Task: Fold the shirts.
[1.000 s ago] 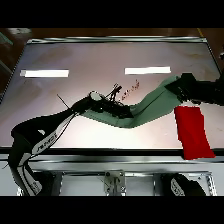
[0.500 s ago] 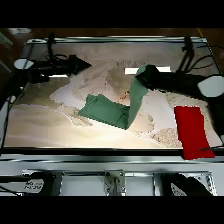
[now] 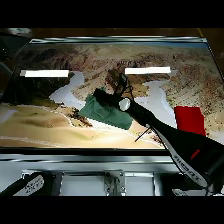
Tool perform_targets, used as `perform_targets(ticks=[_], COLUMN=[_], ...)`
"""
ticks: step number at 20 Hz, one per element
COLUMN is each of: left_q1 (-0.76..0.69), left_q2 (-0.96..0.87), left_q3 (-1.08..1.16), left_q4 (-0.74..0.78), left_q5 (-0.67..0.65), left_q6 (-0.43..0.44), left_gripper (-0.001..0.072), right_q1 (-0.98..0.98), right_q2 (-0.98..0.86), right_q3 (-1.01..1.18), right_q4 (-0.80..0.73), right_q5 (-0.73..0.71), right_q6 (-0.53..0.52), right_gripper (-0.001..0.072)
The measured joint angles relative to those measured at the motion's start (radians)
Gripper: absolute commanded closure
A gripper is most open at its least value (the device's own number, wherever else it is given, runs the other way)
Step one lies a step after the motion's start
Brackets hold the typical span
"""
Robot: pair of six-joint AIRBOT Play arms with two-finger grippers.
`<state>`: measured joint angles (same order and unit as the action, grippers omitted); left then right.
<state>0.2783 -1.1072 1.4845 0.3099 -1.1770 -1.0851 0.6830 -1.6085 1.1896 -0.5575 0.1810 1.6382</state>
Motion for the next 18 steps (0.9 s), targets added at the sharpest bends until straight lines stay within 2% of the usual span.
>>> perform_targets(ticks=[3, 7, 10, 12, 13, 14, 16, 18], left_q1=[0.023, 0.034, 0.035, 0.037, 0.039, 0.039, 0.039, 0.039], left_q2=[0.041, 0.05, 0.045, 0.044, 0.043, 0.043, 0.043, 0.043], left_q3=[0.0, -0.002, -0.003, -0.003, -0.003, -0.003, -0.003, -0.003], left_q4=[0.003, 0.008, 0.023, 0.032, 0.033, 0.035, 0.043, 0.05], left_q5=[-0.022, -0.029, -0.031, -0.032, -0.032, -0.032, -0.033, -0.035], left_q6=[0.0, 0.002, 0.003, 0.008, 0.013, 0.017, 0.022, 0.026], left_gripper=[0.0673, 0.0673, 0.0673, 0.0673, 0.0673, 0.0673, 0.0673, 0.0673], right_q1=[0.037, 0.037, -0.019, -0.099, -0.148, -0.206, -0.316, -0.41], right_q2=[-0.061, -0.086, -0.051, -0.007, 0.017, 0.041, 0.068, 0.084], right_q3=[0.015, 0.071, 0.1, 0.109, 0.112, 0.114, 0.114, 0.097], right_q4=[0.082, 0.112, 0.048, -0.077, -0.153, -0.248, -0.427, -0.531], right_q5=[-0.061, -0.094, -0.029, 0.127, 0.238, 0.376, 0.668, 0.869], right_q6=[0.0, -0.002, -0.023, -0.029, -0.024, -0.002, 0.064, 0.113], right_gripper=[0.0254, 0.0249, 0.025, 0.0247, 0.0058, 0.0017, 0.0017, 0.0017])
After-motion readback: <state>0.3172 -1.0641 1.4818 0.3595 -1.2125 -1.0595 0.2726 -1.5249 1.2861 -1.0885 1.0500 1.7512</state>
